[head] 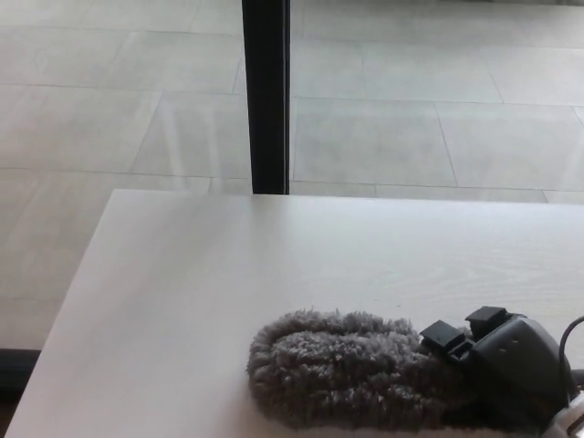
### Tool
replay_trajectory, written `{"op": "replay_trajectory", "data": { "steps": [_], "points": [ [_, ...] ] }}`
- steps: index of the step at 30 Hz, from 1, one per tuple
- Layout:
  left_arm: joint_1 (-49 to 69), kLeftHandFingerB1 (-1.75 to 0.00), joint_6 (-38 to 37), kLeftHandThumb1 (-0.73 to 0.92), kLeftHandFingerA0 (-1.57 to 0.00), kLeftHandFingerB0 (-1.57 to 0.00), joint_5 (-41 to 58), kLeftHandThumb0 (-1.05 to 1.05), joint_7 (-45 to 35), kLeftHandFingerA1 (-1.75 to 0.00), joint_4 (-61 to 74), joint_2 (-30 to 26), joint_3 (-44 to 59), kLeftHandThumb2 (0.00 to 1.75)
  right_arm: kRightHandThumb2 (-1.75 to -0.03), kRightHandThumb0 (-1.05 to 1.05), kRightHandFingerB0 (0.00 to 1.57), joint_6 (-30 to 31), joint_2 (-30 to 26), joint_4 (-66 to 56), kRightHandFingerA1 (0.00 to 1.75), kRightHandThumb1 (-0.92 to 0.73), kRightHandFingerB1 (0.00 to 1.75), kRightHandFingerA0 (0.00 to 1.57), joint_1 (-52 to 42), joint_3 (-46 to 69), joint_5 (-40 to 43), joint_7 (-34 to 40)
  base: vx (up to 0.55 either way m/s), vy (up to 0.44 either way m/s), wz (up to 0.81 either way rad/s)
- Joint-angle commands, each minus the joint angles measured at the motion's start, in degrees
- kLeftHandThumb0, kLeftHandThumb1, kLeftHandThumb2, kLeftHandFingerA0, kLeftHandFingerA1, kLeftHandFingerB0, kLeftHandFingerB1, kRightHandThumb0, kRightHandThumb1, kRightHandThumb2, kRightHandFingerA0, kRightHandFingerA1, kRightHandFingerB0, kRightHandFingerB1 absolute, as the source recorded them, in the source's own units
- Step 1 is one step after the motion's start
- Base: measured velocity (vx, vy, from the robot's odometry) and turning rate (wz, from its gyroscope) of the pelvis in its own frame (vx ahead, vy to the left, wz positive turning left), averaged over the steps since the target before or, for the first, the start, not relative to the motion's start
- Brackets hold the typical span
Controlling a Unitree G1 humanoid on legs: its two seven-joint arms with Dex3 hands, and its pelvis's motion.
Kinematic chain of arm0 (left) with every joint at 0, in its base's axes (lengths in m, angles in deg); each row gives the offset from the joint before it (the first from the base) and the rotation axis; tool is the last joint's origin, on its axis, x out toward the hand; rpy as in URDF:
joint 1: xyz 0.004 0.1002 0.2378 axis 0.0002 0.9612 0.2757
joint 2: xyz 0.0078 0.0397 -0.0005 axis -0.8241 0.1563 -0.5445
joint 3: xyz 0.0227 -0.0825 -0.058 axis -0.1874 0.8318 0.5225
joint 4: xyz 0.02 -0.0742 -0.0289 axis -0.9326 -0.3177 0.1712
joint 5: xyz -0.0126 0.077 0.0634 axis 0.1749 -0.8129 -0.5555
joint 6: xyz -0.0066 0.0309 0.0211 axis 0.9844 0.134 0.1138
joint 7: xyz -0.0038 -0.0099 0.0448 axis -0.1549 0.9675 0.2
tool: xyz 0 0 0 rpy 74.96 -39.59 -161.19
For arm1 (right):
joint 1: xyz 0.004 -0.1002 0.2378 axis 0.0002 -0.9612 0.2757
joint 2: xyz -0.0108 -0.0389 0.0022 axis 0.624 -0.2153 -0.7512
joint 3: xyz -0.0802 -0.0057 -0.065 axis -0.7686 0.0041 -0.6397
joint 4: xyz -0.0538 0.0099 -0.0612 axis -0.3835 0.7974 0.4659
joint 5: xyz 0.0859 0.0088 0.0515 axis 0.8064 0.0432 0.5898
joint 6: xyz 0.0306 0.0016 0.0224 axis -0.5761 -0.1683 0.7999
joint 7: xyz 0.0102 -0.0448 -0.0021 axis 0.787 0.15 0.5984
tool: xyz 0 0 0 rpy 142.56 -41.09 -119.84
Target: The robot uses its right hand to pick up the duster kept in the middle of the desk and use it to wipe the desk by swiping its surface twice
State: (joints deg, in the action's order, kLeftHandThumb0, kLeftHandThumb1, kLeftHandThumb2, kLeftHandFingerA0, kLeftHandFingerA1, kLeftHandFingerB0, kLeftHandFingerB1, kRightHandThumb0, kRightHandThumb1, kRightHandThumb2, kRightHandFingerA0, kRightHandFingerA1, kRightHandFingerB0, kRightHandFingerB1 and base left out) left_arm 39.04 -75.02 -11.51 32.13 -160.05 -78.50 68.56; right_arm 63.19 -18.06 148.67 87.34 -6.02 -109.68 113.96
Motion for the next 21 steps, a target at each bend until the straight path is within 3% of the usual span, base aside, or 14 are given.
{"op": "replay_trajectory", "data": {
  "steps": [1,2,3,6,7,8,10,11,13,14,15,16,17,21],
  "points": [
    [0.7,-0.45,-2.4,0.70,-0.64,-0.55,1.4,-0.45,-2.1,-0.53,-0.2,-2.0,0.0,0.61,-0.94,-0.38,0.77,13.6,0.6,9.5,1.32,-0.49,0.90,1.14,-7.3,16.0,14.5,-20.2,0.00,0.000,0.00],
    [0.8,-0.46,-2.8,0.70,-0.62,-0.54,1.6,-0.46,-2.6,-0.55,-0.2,-1.9,0.2,0.61,-0.61,-0.33,0.76,14.5,0.7,9.6,1.57,-0.66,0.75,0.86,-7.0,18.5,16.6,-21.3,0.00,0.000,0.00],
    [0.9,-0.46,-2.7,0.70,-0.64,-0.54,1.7,-0.46,-2.5,-0.54,-0.2,-1.8,0.4,0.60,-0.65,-0.33,0.74,15.3,0.5,9.7,1.64,-0.68,1.10,0.87,-6.5,21.1,18.4,-21.8,0.00,0.000,0.00],
    [0.5,-0.49,-1.1,0.66,-0.64,-0.60,2.6,-0.47,-1.9,-0.55,-0.5,-1.9,1.3,0.59,-0.64,-0.29,0.74,15.4,-0.3,10.0,1.55,-0.65,0.84,0.87,-5.9,26.9,21.3,-23.2,0.00,0.000,0.00],
    [0.3,-0.48,-0.6,0.67,-0.66,-0.59,2.6,-0.48,-1.9,-0.54,-0.4,-2.1,1.3,0.60,-0.92,-0.38,0.74,16.2,-0.9,10.1,1.33,-0.49,0.95,1.12,-5.5,29.4,22.7,-23.2,0.00,0.000,0.00],
    [0.4,-0.47,-0.6,0.67,-0.64,-0.58,2.1,-0.48,-1.6,-0.55,0.0,-2.2,0.8,0.60,-0.62,-0.32,0.73,17.3,-1.5,10.4,1.66,-0.65,0.75,0.85,-5.0,32.6,25.2,-24.2,0.00,0.000,0.00],
    [0.9,-0.48,-2.2,0.68,-0.65,-0.58,1.3,-0.50,-2.1,-0.55,0.2,-2.3,0.2,0.61,-0.63,-0.34,0.69,18.6,-2.0,11.2,1.50,-0.66,0.86,0.73,-4.8,38.6,28.8,-25.7,0.00,0.000,0.00],
    [0.4,-0.51,-1.0,0.66,-0.65,-0.62,2.3,-0.50,-1.8,-0.57,-0.1,-2.2,1.1,0.60,-0.62,-0.36,0.67,21.2,-2.1,11.9,1.37,-0.67,0.73,0.75,-4.2,39.3,28.4,-26.0,0.00,0.000,0.00],
    [0.3,-0.47,-0.9,0.70,-0.66,-0.56,2.4,-0.47,-2.1,-0.56,0.0,-2.3,1.1,0.61,-0.62,-0.35,0.71,16.6,-3.0,11.5,1.44,-0.65,0.58,0.75,-6.3,42.3,29.5,-25.4,0.00,0.000,0.00],
    [0.3,-0.47,-0.8,0.70,-0.66,-0.56,2.4,-0.47,-2.2,-0.56,0.0,-2.3,1.1,0.61,-0.62,-0.35,0.71,14.8,-3.1,11.3,1.44,-0.65,0.58,0.75,-7.0,43.4,29.4,-24.8,0.00,0.000,0.00],
    [0.2,-0.46,-0.8,0.72,-0.59,-0.55,2.5,-0.46,-2.7,-0.55,-0.2,-2.3,1.2,0.61,-0.65,-0.48,0.66,18.6,-3.0,11.9,1.62,-0.70,0.90,0.71,-7.4,44.0,28.9,-24.0,0.00,0.000,0.00],
    [0.1,-0.46,-0.7,0.72,-0.59,-0.55,2.6,-0.46,-2.8,-0.55,-0.3,-2.3,1.3,0.61,-0.65,-0.48,0.66,20.3,-2.9,12.2,1.62,-0.70,0.90,0.71,-7.6,44.7,28.3,-23.9,0.00,0.000,0.00],
    [0.1,-0.47,-1.0,0.71,-0.66,-0.55,2.8,-0.47,-3.1,-0.58,-0.2,-2.1,1.5,0.61,-0.61,-0.31,0.64,21.9,-3.2,12.8,1.25,-0.71,0.71,0.60,-7.8,46.2,29.3,-28.4,0.00,0.000,0.00],
    [-0.1,-0.47,-0.8,0.72,-0.63,-0.55,3.0,-0.46,-3.2,-0.57,0.1,-1.7,1.7,0.62,-0.62,-0.33,0.74,21.9,-4.0,13.0,1.21,-0.72,0.78,0.69,-10.5,49.1,28.7,-30.5,0.00,0.000,0.00]
  ]
}}
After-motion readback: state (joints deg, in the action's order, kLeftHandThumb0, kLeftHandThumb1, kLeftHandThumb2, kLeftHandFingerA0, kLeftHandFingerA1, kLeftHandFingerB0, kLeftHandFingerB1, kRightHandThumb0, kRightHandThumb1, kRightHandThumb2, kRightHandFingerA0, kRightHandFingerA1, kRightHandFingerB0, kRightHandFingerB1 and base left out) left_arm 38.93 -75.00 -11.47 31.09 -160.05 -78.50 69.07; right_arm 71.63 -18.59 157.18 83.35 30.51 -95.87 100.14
